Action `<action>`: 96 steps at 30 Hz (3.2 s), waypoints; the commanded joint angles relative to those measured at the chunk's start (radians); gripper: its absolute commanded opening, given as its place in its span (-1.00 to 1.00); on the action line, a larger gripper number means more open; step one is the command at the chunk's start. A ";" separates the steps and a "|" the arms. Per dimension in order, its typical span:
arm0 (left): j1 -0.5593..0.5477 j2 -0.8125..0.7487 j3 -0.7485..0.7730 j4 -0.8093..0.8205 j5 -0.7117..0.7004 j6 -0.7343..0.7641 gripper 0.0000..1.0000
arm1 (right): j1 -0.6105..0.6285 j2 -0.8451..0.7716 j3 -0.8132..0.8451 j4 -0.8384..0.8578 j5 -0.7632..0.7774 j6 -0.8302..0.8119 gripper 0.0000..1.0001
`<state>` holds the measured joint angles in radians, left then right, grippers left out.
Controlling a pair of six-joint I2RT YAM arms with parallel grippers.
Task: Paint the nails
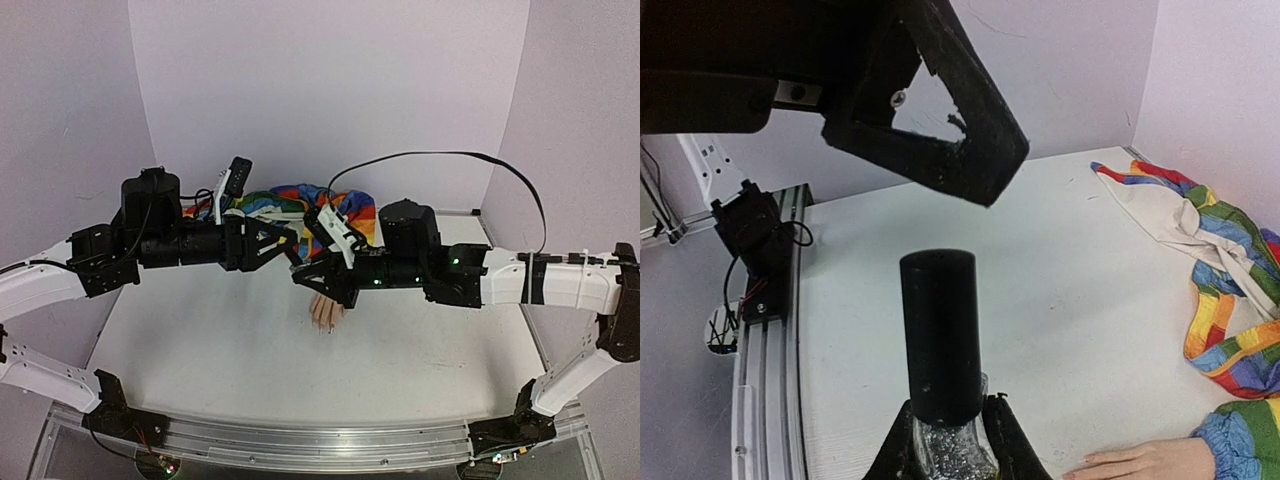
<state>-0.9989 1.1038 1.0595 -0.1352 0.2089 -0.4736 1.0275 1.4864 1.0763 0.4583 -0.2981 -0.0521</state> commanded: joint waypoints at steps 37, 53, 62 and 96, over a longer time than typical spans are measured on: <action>0.000 0.157 0.124 0.062 0.202 0.076 -1.00 | 0.036 -0.049 0.025 0.171 -0.063 0.031 -1.00; -0.006 0.096 0.073 0.387 1.041 0.244 -1.00 | -0.024 -0.120 0.001 0.446 -0.877 0.320 -1.00; 0.026 -0.067 -0.023 0.243 0.505 0.134 0.54 | -0.028 -0.151 0.014 0.080 -0.427 -0.003 -1.00; 0.025 0.131 0.143 -0.089 -0.020 0.001 -1.00 | 0.029 -0.007 0.052 0.041 0.097 -0.072 -1.00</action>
<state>-0.9741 1.2449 1.1557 -0.2523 0.2436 -0.4683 1.0443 1.4796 1.0863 0.4568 -0.2195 -0.1093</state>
